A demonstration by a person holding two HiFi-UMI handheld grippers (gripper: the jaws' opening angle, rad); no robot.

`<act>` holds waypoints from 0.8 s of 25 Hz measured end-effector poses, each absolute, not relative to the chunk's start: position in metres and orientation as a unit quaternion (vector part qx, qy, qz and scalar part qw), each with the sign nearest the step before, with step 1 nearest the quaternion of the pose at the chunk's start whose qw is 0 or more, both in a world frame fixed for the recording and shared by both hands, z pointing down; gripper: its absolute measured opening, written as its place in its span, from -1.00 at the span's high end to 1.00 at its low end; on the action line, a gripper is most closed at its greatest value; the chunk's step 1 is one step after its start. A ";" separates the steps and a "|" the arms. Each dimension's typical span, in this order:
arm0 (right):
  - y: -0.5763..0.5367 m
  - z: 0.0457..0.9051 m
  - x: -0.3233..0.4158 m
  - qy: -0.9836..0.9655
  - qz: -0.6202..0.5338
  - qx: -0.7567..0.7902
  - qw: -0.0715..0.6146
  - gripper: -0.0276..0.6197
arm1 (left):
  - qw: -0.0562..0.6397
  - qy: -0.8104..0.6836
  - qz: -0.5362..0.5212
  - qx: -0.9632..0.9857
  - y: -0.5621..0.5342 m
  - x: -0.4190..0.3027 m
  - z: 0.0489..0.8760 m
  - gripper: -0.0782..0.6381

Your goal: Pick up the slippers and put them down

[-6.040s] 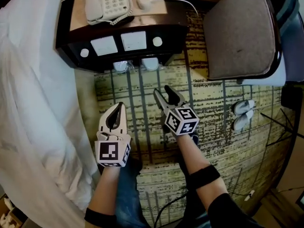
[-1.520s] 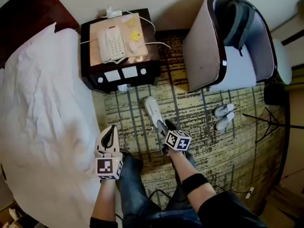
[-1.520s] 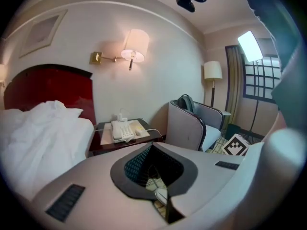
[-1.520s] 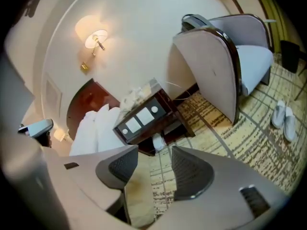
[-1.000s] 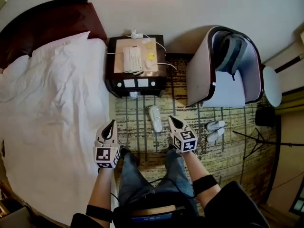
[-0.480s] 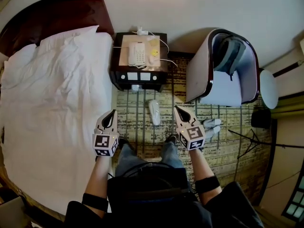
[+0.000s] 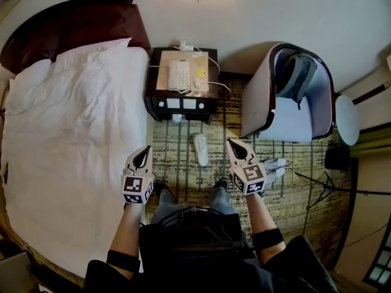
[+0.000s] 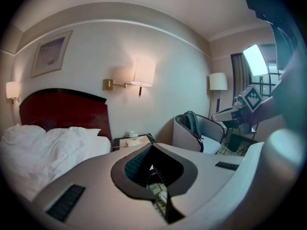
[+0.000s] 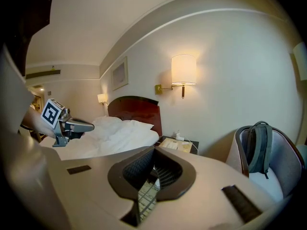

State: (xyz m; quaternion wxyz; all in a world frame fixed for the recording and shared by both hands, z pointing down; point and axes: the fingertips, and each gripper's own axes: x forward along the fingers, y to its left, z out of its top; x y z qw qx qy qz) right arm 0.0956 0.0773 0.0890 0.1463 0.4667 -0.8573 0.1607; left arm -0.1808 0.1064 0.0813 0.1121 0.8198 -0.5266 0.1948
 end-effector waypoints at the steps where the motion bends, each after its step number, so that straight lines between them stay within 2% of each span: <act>1: 0.076 0.091 0.096 -0.857 0.163 0.466 0.148 0.91 | 0.109 -0.523 0.197 0.822 0.106 -0.178 0.080 0.77; 20: 0.075 0.100 0.089 -0.864 0.174 0.449 0.148 0.91 | 0.100 -0.530 0.192 0.820 0.092 -0.173 0.076 0.77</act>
